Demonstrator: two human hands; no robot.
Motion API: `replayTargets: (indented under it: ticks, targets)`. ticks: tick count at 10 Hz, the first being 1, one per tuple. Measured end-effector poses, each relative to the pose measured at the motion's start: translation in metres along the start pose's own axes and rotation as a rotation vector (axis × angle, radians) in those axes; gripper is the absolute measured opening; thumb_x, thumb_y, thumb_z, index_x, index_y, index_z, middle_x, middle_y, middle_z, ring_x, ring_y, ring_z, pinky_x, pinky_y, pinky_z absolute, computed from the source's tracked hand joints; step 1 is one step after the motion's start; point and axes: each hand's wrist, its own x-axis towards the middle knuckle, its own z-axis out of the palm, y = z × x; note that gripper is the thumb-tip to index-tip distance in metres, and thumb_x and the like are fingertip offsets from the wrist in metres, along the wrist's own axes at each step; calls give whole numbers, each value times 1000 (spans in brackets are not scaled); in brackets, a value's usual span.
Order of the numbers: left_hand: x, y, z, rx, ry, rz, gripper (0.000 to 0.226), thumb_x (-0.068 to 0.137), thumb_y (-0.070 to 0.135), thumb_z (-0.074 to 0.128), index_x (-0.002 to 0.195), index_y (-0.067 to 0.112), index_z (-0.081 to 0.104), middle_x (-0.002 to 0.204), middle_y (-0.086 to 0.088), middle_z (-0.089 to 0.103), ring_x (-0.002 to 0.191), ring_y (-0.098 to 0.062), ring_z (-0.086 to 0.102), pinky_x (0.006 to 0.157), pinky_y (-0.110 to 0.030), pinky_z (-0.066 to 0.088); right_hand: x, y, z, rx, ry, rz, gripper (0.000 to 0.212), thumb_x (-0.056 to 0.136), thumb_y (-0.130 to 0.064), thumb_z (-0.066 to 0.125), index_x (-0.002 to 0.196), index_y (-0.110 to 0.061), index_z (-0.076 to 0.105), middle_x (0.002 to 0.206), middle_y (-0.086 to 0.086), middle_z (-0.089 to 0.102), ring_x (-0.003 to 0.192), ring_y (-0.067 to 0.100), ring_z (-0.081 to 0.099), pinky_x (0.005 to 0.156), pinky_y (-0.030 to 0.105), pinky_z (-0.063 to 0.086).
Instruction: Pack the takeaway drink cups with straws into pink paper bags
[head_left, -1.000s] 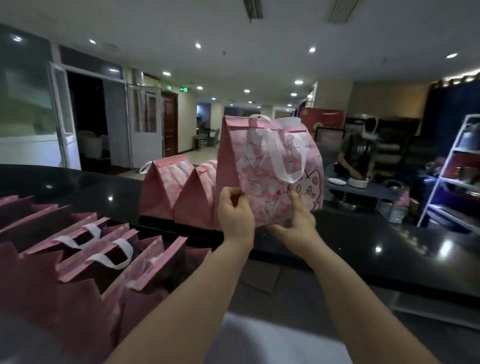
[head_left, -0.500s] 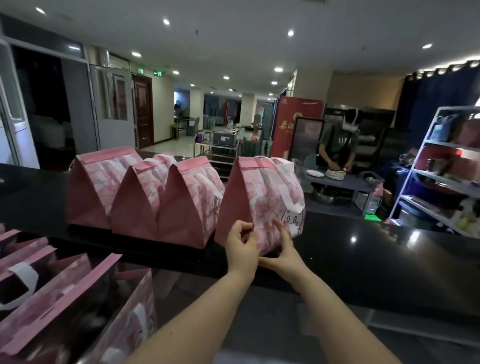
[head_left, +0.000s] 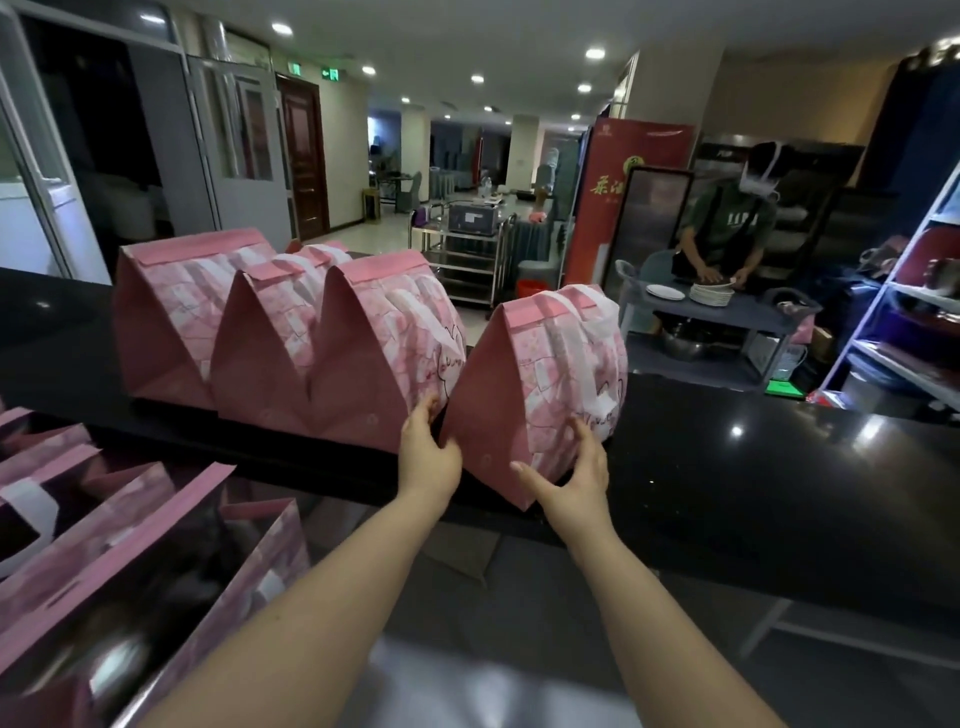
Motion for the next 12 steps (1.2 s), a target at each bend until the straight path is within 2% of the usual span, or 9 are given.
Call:
replayTargets:
  ticks: [1, 2, 3, 4, 6, 9, 10, 11, 12]
  targets:
    - [3, -7, 1, 24, -107, -9, 47, 87, -3, 60, 131, 14, 56, 124, -1, 63, 113, -15, 59, 102, -35, 48, -7, -2, 14, 5, 122, 51, 84, 71, -37, 82, 141, -33, 35, 141, 3, 31, 132, 25, 31, 109, 46, 34]
    - [0, -9, -3, 60, -87, 33, 26, 84, 10, 68, 106, 24, 65, 100, 4, 70, 95, -15, 67, 84, -36, 55, -9, -2, 16, 71, 144, 50, 71, 75, -29, 80, 135, -33, 41, 129, 3, 41, 117, 22, 49, 100, 42, 46]
    - [-9, -10, -17, 184, -17, 73, 12, 82, 31, 71, 89, 35, 63, 87, 16, 68, 78, -1, 64, 68, -28, 52, -8, -7, 15, 170, 104, 63, 56, 78, -27, 77, 122, -42, 47, 121, 0, 55, 105, 17, 59, 84, 37, 55]
    - [-15, -14, -30, 252, 57, 108, 8, 83, 33, 71, 86, 32, 63, 88, 13, 66, 76, -3, 61, 67, -29, 50, -2, -17, 19, 146, 72, 56, 40, 79, -25, 76, 104, -46, 51, 105, -3, 62, 93, 14, 64, 69, 27, 56]
    - [-6, -21, -49, 252, 146, 48, 10, 82, 25, 73, 79, 23, 64, 86, 6, 67, 78, -15, 63, 69, -32, 51, 10, -27, 43, 82, 13, 44, 27, 81, -18, 73, 90, -37, 56, 91, 0, 65, 69, 1, 65, 62, 22, 57]
    - [14, -19, -51, 285, 114, -24, 19, 78, 28, 73, 72, 27, 55, 82, 11, 64, 72, -12, 61, 59, -28, 47, 16, -28, 62, -61, 30, 74, 28, 80, -16, 68, 98, -33, 54, 93, -6, 64, 79, 14, 66, 66, 33, 56]
    - [17, -16, -51, 288, 85, -15, 16, 78, 26, 72, 77, 28, 56, 84, 11, 63, 75, -12, 61, 63, -30, 50, 15, -32, 61, -90, 17, 90, 30, 81, -12, 66, 101, -30, 53, 93, -5, 63, 78, 11, 64, 61, 26, 52]
    - [12, -16, -55, 263, 88, 35, 18, 77, 23, 72, 84, 30, 56, 91, 10, 60, 80, -13, 60, 68, -30, 49, 10, -33, 53, -139, 0, 88, 28, 81, -13, 66, 102, -27, 52, 90, -8, 61, 76, 7, 61, 58, 21, 45]
    - [9, 0, -55, 250, 84, 236, 23, 76, 18, 75, 87, 28, 57, 91, 11, 56, 87, -15, 57, 72, -29, 45, 5, -45, 41, -156, 19, 58, 27, 82, -18, 70, 102, -27, 54, 90, -10, 62, 79, 4, 60, 61, 20, 46]
